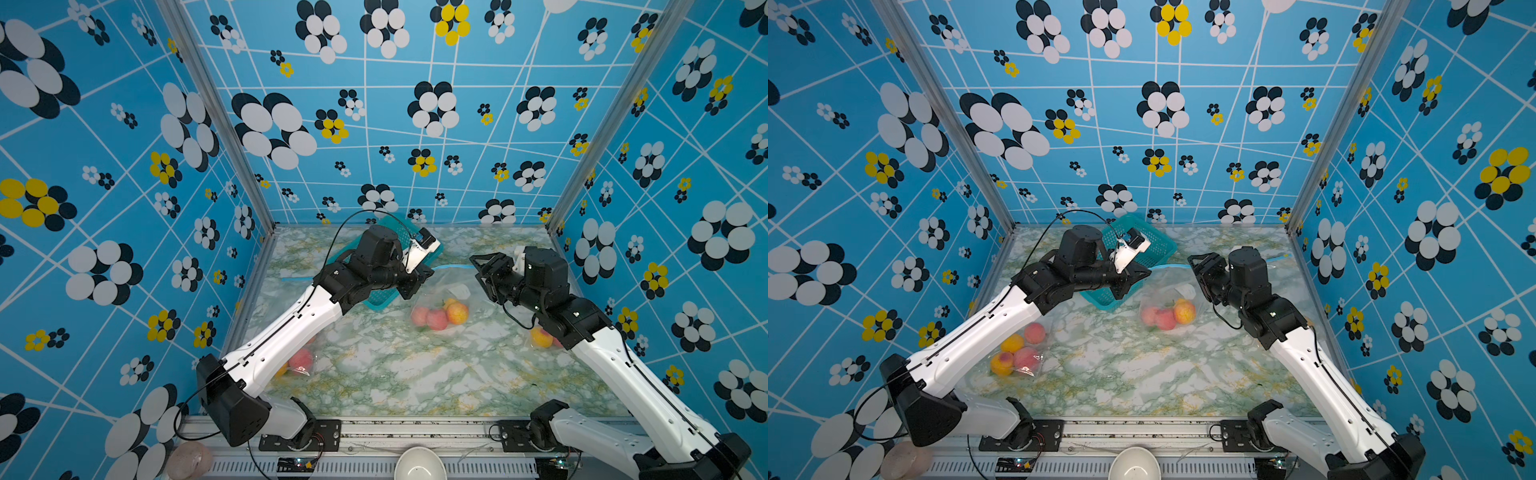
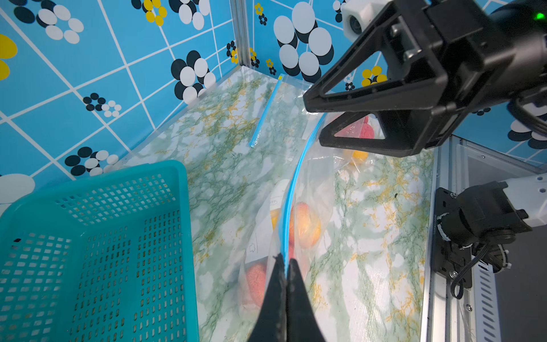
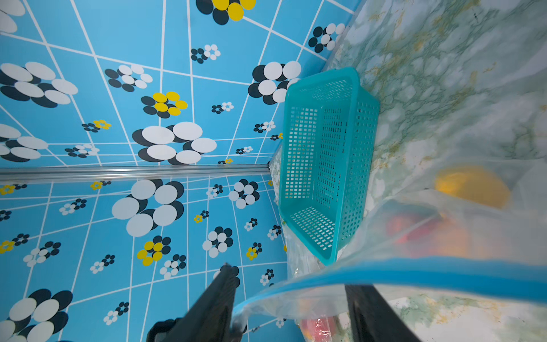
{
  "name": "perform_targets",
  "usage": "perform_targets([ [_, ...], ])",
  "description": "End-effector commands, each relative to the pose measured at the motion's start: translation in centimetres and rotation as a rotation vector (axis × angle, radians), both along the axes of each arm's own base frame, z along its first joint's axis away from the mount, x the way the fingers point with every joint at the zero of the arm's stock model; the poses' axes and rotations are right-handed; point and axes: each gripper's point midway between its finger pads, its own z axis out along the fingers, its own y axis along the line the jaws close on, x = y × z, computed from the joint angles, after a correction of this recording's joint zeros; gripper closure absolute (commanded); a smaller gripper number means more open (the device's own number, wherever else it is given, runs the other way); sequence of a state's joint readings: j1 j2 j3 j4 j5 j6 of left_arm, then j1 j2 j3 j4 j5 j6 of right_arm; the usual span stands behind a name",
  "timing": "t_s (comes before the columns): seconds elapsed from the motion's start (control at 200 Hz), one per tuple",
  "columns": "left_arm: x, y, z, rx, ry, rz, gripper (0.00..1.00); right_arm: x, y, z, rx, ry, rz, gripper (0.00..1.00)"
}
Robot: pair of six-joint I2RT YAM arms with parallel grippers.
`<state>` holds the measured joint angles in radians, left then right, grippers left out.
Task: Place the peach in a zip-top bag and seal the zipper
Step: Place the zipper food storage bag at the center of the board.
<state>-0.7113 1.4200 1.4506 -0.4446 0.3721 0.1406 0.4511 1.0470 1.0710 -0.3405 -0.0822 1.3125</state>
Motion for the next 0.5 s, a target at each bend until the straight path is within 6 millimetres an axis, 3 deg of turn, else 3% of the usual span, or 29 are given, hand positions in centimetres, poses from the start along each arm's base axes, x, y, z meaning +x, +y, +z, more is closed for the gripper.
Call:
perform_targets([
  [0.0,-0.5,-0.1,1.0,0.003,-0.044,-0.017,1.00,1.0,-0.5,0.1,0.039,-0.006,-0.065,0.38],
  [0.285,-2.6,-0.5,0.9,0.045,-0.133,-0.088,1.00,1.4,-1.6,-2.1,0.034,0.070,-0.135,0.42],
  [0.495,-2.3,-0.3,1.0,0.046,-0.161,-0.073,1.00,1.9,-2.4,-3.1,0.025,0.073,-0.151,0.81],
])
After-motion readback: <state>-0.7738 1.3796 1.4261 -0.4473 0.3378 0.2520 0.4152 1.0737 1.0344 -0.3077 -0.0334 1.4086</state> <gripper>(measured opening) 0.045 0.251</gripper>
